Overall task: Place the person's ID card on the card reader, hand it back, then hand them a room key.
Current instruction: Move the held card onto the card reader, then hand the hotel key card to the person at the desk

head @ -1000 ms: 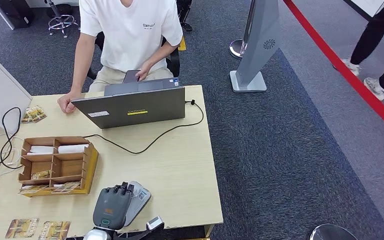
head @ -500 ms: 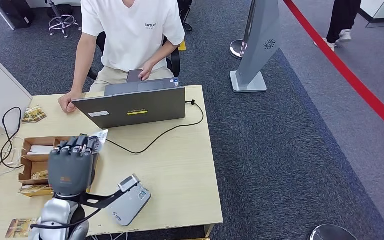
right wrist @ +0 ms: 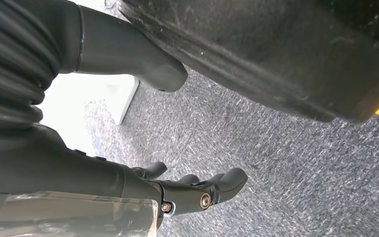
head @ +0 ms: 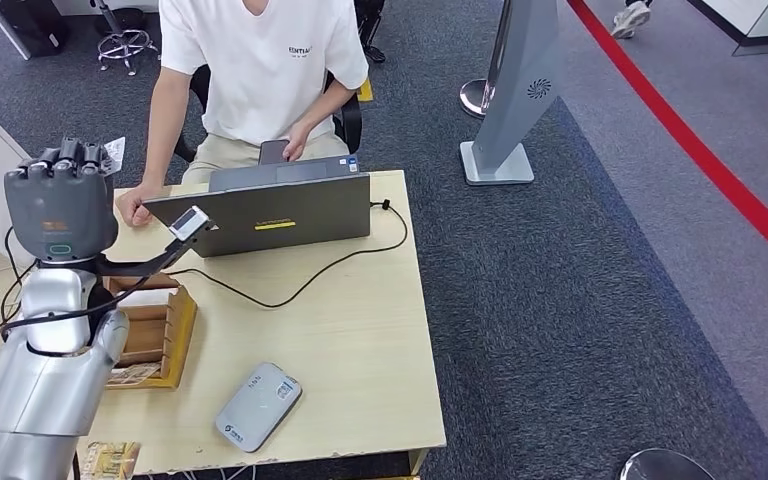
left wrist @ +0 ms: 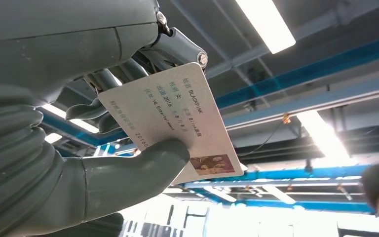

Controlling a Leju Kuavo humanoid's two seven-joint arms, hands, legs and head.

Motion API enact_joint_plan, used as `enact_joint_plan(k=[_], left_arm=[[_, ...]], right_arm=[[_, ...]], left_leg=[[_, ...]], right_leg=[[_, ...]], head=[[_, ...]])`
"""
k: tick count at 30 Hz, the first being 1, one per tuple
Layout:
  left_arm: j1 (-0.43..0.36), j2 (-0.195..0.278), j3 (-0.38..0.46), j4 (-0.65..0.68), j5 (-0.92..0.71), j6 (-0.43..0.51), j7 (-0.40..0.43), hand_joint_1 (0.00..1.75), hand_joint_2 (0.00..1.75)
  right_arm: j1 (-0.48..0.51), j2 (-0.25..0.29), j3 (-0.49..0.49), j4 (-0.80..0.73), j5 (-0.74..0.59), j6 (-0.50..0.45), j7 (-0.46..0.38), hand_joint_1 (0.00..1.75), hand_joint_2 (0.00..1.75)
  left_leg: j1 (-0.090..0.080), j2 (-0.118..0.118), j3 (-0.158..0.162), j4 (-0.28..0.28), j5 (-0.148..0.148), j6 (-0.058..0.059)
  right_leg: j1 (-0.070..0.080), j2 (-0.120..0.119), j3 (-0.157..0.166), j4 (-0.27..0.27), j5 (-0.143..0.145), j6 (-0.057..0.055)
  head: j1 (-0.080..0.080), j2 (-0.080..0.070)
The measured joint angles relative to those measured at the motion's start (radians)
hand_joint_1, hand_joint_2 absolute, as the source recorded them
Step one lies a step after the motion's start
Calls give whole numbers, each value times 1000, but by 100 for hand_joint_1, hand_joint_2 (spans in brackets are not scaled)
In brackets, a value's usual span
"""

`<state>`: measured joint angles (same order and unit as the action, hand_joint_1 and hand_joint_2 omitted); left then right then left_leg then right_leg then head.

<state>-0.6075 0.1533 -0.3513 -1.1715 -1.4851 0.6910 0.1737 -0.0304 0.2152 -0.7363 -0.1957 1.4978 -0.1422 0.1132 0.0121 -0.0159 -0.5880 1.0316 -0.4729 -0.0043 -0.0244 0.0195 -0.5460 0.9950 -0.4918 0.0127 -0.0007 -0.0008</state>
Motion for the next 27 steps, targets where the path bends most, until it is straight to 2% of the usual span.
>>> enact_joint_plan(k=[9,16,20,27], left_arm=[[-119,13,1,216,0,1,46,175,175],[-151,-4,17,302,0,1,-8,175,175],[-154,-27,32,333,3,1,-29,0,175],[-157,-40,42,353,5,1,-48,0,175]], right_arm=[[-3,-8,13,0,7,15,-24,0,175],[-4,-9,17,1,5,14,-7,0,175],[-4,-9,17,1,3,10,-6,0,175],[-4,-9,17,2,1,7,-5,0,175]], left_leg=[[0,1,0,0,0,0],[0,1,0,0,0,0],[0,1,0,0,0,0],[0,1,0,0,0,0]], right_leg=[[0,1,0,0,0,0],[0,1,0,0,0,0],[0,1,0,0,0,0],[0,1,0,0,0,0]], head=[[0,0],[0,0],[0,0],[0,0]])
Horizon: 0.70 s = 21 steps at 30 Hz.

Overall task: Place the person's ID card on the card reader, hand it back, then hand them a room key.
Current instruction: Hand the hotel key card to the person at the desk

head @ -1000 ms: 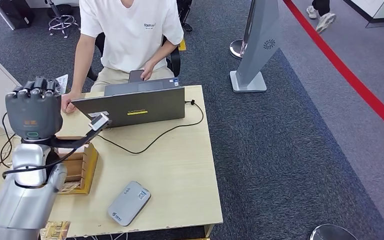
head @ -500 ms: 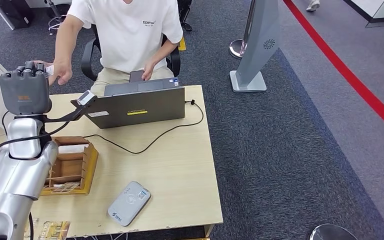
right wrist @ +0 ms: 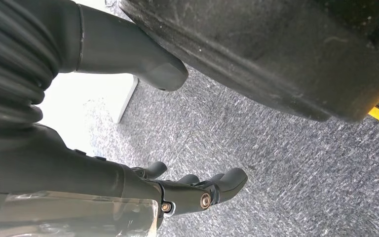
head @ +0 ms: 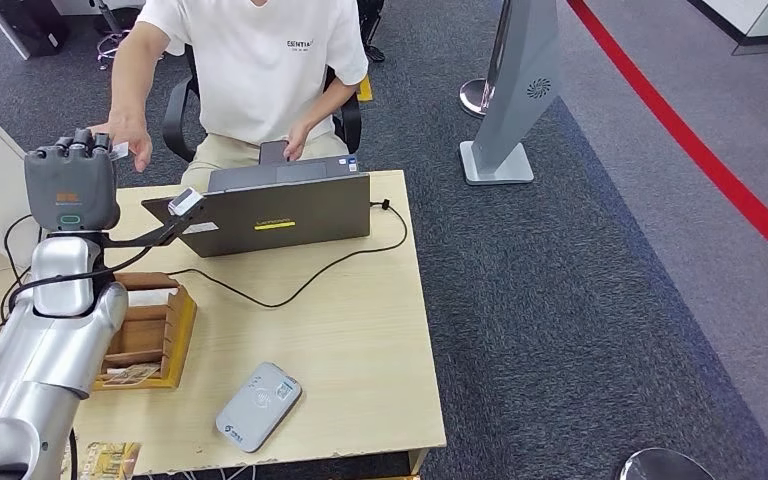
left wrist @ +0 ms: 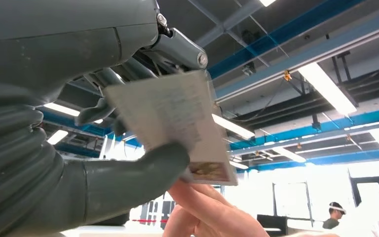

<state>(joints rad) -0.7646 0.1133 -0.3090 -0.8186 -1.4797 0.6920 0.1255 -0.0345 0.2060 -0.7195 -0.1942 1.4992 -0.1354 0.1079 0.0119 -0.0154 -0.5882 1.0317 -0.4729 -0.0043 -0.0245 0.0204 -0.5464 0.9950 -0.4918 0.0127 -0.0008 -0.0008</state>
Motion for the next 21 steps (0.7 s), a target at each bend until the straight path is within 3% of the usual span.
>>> enact_joint_plan(k=[4,7,10,15,21], left_arm=[[11,-32,21,8,11,0,-54,0,175],[79,-101,36,-60,41,-1,-121,0,175],[159,-129,28,-183,77,-10,-143,0,175],[310,-144,-37,-434,101,-45,-152,0,175],[512,-126,-157,-698,59,-46,-137,0,175]], right_arm=[[0,0,0,0,-1,-5,7,0,175],[1,0,0,0,-12,-13,18,0,175],[2,1,0,2,-22,-23,23,0,175],[3,5,-3,4,-38,-38,34,0,175],[7,13,-22,5,-66,-59,37,0,175]], left_leg=[[0,0,0,0,0,0],[0,0,0,0,0,0],[-1,0,-1,0,-1,1],[-1,1,-1,0,-2,1],[-1,1,-1,0,-3,1]], right_leg=[[0,0,0,0,0,0],[0,0,0,0,0,0],[0,0,-1,-1,0,0],[0,0,-1,-1,-1,0],[0,0,-1,-1,-2,1]], head=[[0,0],[0,0],[0,0],[0,0],[0,0]])
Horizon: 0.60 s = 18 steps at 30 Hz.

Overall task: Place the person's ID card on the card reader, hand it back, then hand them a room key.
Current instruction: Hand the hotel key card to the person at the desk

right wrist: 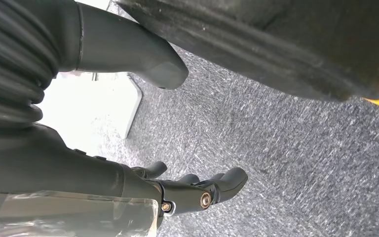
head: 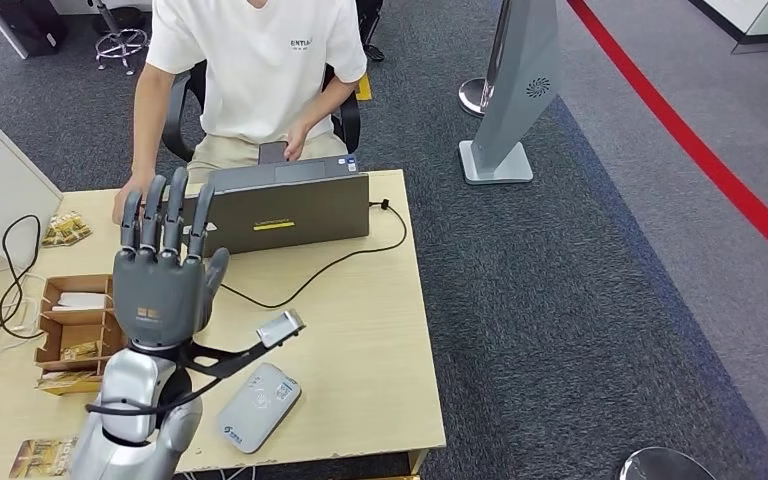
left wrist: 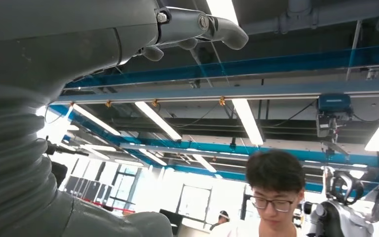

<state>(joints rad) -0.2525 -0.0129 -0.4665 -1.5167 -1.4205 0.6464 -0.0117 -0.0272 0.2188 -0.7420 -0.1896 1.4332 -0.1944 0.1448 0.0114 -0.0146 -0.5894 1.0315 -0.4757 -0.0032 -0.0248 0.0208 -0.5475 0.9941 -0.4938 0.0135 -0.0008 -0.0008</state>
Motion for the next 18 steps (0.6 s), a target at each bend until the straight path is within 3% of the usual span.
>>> enact_joint_plan(k=[7,18], left_arm=[[182,51,-44,-94,-57,-144,109,0,175],[328,108,-35,-94,-55,-276,154,0,175]], right_arm=[[3,10,-33,0,-31,-13,12,0,175],[5,20,-72,-1,-44,-30,22,0,175]], left_leg=[[0,0,0,0,0,0],[0,0,0,0,0,0]], right_leg=[[0,0,0,0,0,-1],[0,-1,0,0,-1,-1]], head=[[0,0],[0,0]])
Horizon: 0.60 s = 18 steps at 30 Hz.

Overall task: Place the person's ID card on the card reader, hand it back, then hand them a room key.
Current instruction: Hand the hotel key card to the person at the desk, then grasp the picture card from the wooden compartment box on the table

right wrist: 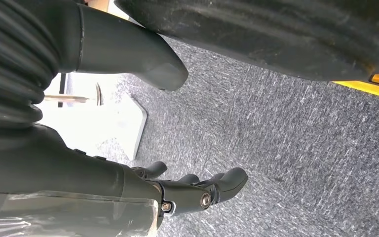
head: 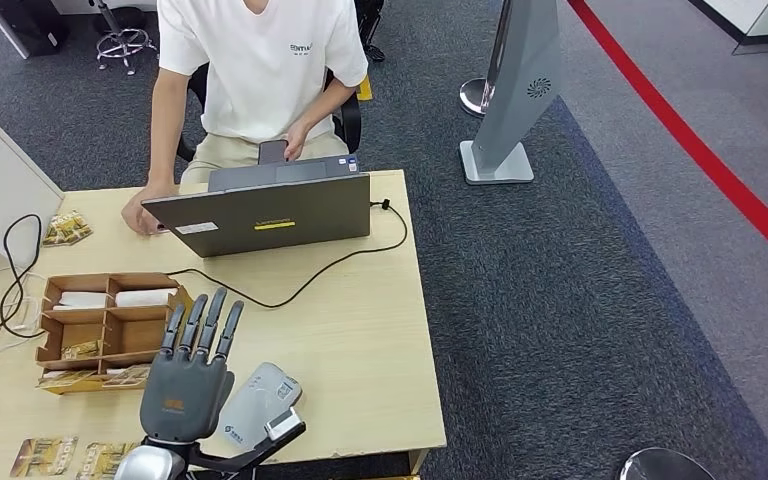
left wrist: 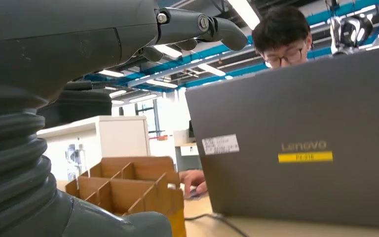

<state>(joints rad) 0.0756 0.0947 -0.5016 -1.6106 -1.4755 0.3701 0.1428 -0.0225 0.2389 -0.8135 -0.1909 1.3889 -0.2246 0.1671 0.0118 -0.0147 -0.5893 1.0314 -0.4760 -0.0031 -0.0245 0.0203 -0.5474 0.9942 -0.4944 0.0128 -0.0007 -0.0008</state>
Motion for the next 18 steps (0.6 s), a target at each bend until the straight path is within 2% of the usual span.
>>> enact_joint_plan(k=[10,18], left_arm=[[38,7,36,10,3,-25,42,0,175],[65,14,111,53,3,-34,94,0,175]], right_arm=[[0,4,-10,-2,2,-6,8,0,175],[0,6,-17,-3,10,-8,12,0,175]], left_leg=[[0,0,0,0,0,0],[0,0,0,0,0,0]], right_leg=[[0,0,0,0,0,0],[0,0,0,0,0,0]], head=[[0,0],[0,0]])
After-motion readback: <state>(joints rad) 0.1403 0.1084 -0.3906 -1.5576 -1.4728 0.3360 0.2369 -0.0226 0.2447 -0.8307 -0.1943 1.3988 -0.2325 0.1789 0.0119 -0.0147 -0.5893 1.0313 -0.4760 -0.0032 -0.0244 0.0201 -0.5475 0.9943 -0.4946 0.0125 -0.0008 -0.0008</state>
